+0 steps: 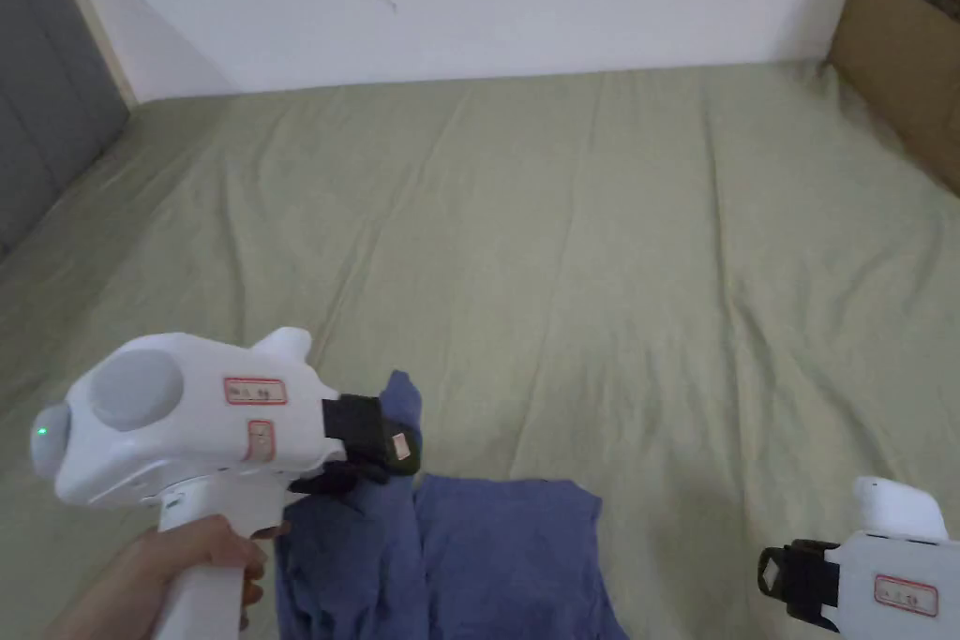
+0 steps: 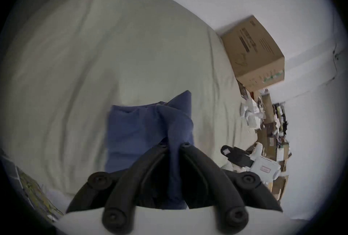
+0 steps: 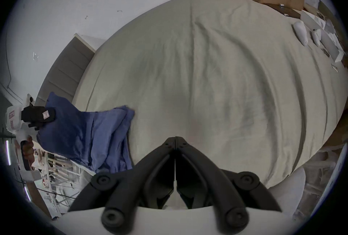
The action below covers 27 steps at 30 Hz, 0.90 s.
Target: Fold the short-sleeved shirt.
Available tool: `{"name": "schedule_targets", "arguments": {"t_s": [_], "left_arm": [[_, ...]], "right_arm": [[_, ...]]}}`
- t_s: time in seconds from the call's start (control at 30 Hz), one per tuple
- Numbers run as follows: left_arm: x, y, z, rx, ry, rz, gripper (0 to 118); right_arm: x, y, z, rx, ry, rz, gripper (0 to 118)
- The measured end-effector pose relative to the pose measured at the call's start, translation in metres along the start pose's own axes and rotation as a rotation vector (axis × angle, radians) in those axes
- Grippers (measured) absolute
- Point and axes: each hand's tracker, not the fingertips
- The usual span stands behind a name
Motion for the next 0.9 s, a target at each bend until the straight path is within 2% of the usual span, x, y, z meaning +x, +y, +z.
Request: {"name": "schedule_targets", "arguments": {"t_s": [0.1, 0.17, 0.23, 0.3, 0.33, 0.37, 0.5, 0.53, 0.57, 0.67, 0.7, 0.83, 0.9], "left_arm": [[0.023, -0.011, -0.046, -0.052, -0.005, 0.006, 6], [0.031, -0.020, -0.082, -0.142, -0.033, 0.009, 13], [0.036, -0.029, -0.105, -0.218, -0.079, 0.068, 49], [0.039, -0.033, -0.116, -0.268, -0.145, 0.107, 100], [0.041, -0.034, -0.117, -0.276, -0.165, 0.104, 107], [0.040, -0.032, -0.113, -0.245, -0.141, 0.087, 107], [0.036, -0.018, -0.084, -0.111, -0.060, 0.034, 107], [0.035, -0.015, -0.074, -0.087, -0.051, 0.024, 103], [0.028, -0.014, -0.064, -0.056, -0.047, 0.020, 94], [0.005, -0.018, -0.036, -0.008, -0.053, 0.028, 6], [-0.005, -0.021, -0.031, 0.006, -0.044, 0.035, 3], [-0.037, -0.041, -0.032, -0.018, 0.066, -0.001, 2], [-0.043, -0.058, -0.042, -0.066, 0.025, 0.004, 2]], "right_arm": [[0.017, -0.003, 0.005, 0.007, -0.012, -0.043, 0], [0.027, -0.005, 0.009, 0.013, -0.018, -0.063, 0], [0.036, -0.007, 0.011, 0.015, -0.029, -0.082, 0], [0.043, -0.008, 0.011, 0.013, -0.040, -0.096, 0], [0.046, -0.009, 0.012, 0.014, -0.043, -0.103, 0], [0.049, -0.010, 0.012, 0.015, -0.044, -0.112, 0], [0.051, -0.011, 0.010, 0.012, -0.039, -0.130, 0], [0.050, -0.012, 0.009, 0.011, -0.039, -0.128, 0], [0.048, -0.012, 0.008, 0.010, -0.034, -0.125, 0], [0.044, -0.013, 0.004, 0.004, -0.014, -0.120, 0], [0.042, -0.013, 0.003, 0.001, -0.010, -0.115, 0], [0.035, -0.016, -0.003, -0.014, -0.001, -0.097, 0], [0.034, -0.017, -0.005, -0.021, 0.006, -0.095, 0]]}}
